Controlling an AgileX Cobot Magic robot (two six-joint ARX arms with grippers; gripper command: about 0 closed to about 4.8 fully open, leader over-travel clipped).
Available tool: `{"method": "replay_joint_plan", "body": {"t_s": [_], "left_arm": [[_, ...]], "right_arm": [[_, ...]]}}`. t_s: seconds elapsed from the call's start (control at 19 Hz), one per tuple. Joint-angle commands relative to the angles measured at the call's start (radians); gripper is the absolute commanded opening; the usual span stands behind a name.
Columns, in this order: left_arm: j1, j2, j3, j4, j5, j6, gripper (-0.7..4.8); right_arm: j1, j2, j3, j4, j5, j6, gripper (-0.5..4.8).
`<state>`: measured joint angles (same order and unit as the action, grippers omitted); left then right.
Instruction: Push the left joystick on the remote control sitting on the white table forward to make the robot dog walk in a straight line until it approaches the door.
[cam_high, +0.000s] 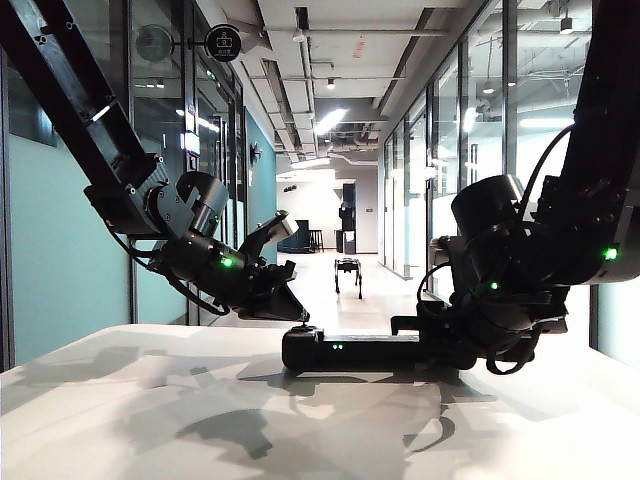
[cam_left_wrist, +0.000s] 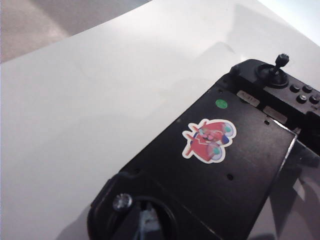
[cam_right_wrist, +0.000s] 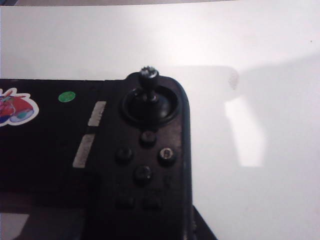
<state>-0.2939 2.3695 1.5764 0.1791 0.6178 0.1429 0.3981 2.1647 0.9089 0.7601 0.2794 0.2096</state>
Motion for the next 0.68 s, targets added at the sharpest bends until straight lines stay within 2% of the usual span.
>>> {"method": "replay_joint_plan", "body": {"t_s": [0.05,0.16,0.21,0.37,0.58,0.68], "left_arm": [[0.002,-0.002,0.004,0.000,0.034,0.006,-0.05],[0.002,-0.024,0.005,-0.045,0.101,0.008,-0.05],[0.002,-0.041,0.005,-0.086,0.105,0.029,-0.06],[0.002,-0.096,0.005,-0.195,0.101,0.093,-0.05],[0.002,-0.173,0.004,-0.302,0.089,0.093,-0.05],[0.002,-0.222,0.004,-0.344,0.036,0.092,-0.06]], "right_arm": [[0.001,-0.005,0.003,0.030,0.003,-0.001,2.20],[0.001,-0.005,0.003,0.030,0.003,-0.001,2.20],[0.001,-0.005,0.003,0.030,0.003,-0.003,2.20],[0.001,-0.005,0.003,0.030,0.003,-0.005,2.20],[0.001,-0.005,0.003,0.029,0.002,-0.005,2.20],[0.001,-0.005,0.003,0.029,0.002,-0.009,2.20]]}}
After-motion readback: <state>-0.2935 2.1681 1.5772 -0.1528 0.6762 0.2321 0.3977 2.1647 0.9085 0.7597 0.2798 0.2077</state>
